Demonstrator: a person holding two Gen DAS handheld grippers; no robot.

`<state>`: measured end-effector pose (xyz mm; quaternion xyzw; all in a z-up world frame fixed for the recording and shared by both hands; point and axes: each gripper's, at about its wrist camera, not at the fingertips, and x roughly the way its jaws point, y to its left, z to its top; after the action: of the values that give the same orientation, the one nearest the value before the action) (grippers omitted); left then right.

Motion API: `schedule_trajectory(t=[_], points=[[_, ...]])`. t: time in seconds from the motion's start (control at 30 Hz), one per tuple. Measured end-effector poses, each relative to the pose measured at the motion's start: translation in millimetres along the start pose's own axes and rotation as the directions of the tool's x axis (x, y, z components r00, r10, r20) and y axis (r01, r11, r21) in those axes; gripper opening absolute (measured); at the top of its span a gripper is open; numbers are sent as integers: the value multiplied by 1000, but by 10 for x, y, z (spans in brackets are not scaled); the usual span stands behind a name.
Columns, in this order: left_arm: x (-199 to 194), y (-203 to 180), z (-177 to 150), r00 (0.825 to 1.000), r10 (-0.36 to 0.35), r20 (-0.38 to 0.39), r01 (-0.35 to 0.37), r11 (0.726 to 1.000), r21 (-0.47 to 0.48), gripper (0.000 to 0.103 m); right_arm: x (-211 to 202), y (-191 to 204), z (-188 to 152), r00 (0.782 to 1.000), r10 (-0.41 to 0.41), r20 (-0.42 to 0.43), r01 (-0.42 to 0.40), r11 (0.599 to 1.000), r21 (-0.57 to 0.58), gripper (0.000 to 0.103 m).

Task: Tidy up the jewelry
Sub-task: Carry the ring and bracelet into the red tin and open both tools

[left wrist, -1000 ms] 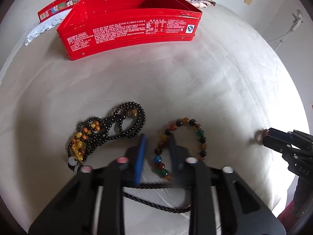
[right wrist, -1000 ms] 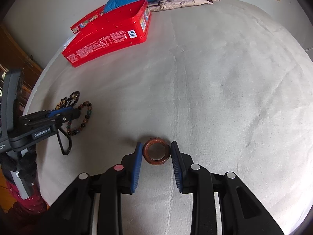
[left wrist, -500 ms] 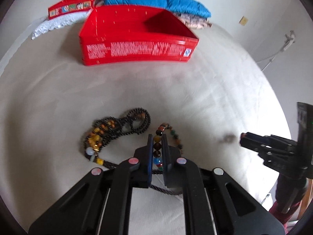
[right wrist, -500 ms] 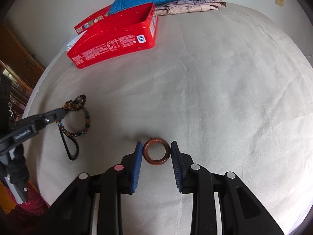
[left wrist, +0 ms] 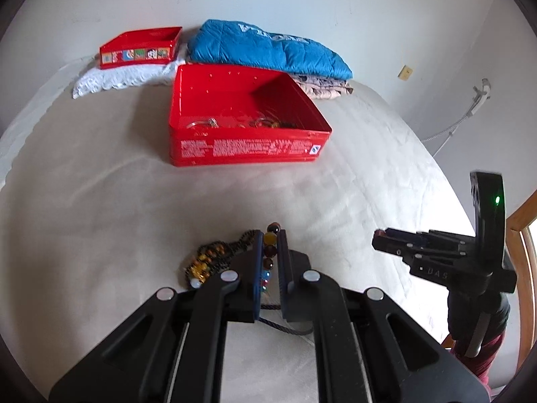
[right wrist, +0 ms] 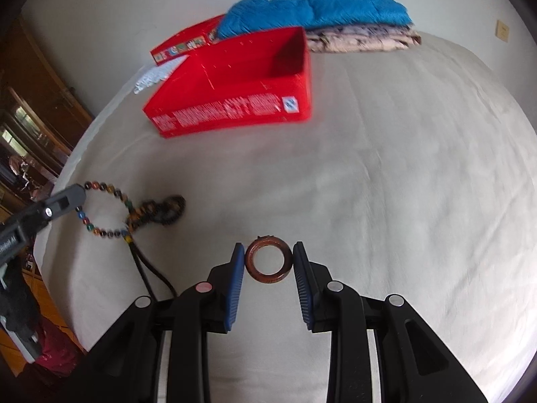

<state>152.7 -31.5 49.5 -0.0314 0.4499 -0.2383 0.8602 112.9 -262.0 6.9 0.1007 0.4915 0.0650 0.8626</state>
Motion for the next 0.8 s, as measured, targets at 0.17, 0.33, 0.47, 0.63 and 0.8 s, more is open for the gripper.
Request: schedule_trajectory(t=[0.17,0.33,0.47,0.63,0.8], points=[[-48,62,104,1000,17,19,-17,1000,-2,6,-97,168,328,998,32,60,-31,999,-12,30],[-73,158,326,998,46,53,-45,999,-13,6,-183,309,663,992,32,121,-29,999,-26,30],[-120,182,570,993,67,102,-66,998,-10,6,-197,368,938,986,23,164,-19,999,-25,30],[-92,185,951,985,72,155,-71,997,-14,6,-104,357,1312,979,7,206,-6,1000,-2,30],[118,217,1279,982,66,176,-62,998,-27,6,161,290,1601,981,6,191,-11,1000,23,30]])
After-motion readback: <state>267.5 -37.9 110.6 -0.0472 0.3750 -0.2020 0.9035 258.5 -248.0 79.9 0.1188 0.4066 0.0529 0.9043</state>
